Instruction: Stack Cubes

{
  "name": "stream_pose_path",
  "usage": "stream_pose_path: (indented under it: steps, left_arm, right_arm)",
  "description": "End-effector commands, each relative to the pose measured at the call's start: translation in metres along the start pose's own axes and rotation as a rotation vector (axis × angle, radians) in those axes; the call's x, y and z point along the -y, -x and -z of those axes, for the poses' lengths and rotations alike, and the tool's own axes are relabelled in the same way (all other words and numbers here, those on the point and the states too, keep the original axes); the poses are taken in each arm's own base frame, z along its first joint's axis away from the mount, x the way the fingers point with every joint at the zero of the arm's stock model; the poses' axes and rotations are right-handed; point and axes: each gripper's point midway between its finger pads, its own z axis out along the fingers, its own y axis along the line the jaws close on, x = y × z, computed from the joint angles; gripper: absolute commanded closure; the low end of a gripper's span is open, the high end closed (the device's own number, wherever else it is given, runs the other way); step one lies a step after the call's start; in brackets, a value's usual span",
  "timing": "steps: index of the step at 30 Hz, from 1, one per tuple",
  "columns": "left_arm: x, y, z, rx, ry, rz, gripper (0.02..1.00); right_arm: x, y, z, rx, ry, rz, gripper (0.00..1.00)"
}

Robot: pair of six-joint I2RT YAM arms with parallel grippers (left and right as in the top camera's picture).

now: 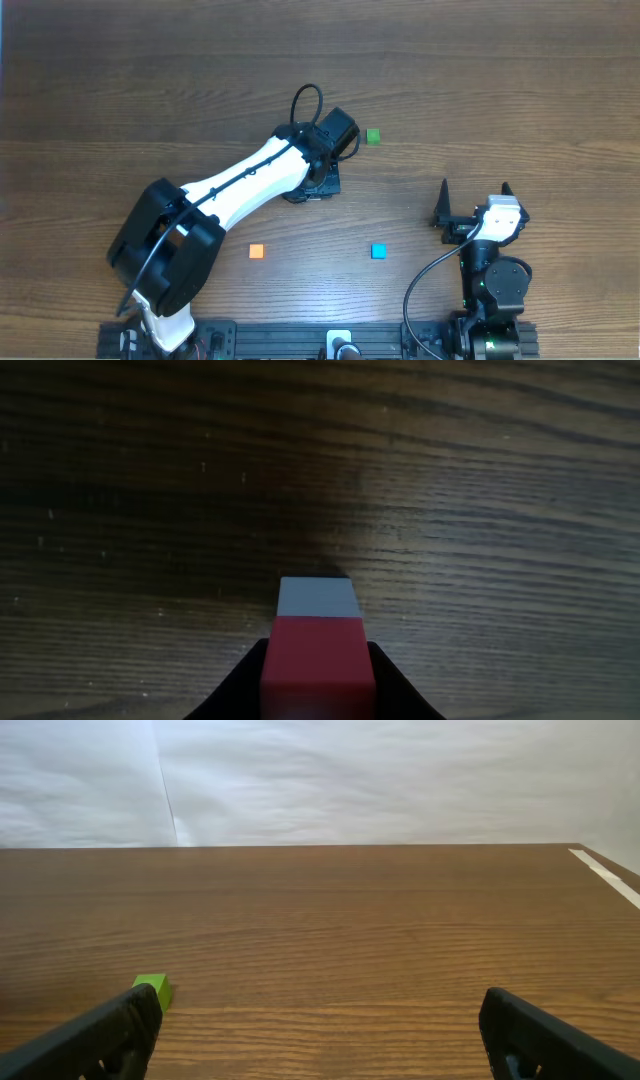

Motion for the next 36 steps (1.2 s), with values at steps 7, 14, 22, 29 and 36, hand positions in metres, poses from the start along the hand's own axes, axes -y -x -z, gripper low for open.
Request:
stream_pose_path:
  steps: [7, 14, 22, 29, 36]
  left_arm:
    - [-0.005, -0.002, -0.009, -0.006, 0.033, 0.010, 0.779]
    - [-0.004, -0.003, -0.009, -0.009, 0.030, 0.010, 0.452]
    - [-0.003, -0.001, -0.006, -0.002, 0.023, 0.010, 0.036]
    - [0.003, 0.014, 0.051, 0.115, -0.081, 0.013, 0.020]
    - [-0.024, -0.007, 0.106, 0.131, -0.074, -0.006, 0.020]
  right_arm:
    - [0.000, -0.003, 0.000, -0.002, 0.003, 0.004, 0.007]
    - [0.000, -0.003, 0.000, -0.002, 0.003, 0.004, 0.009]
    - [0.000, -0.003, 0.000, -0.002, 0.003, 0.004, 0.007]
    - [0.000, -0.003, 0.000, -0.002, 0.003, 0.004, 0.007]
    - [0.000, -0.003, 0.000, -0.002, 0.003, 0.004, 0.009]
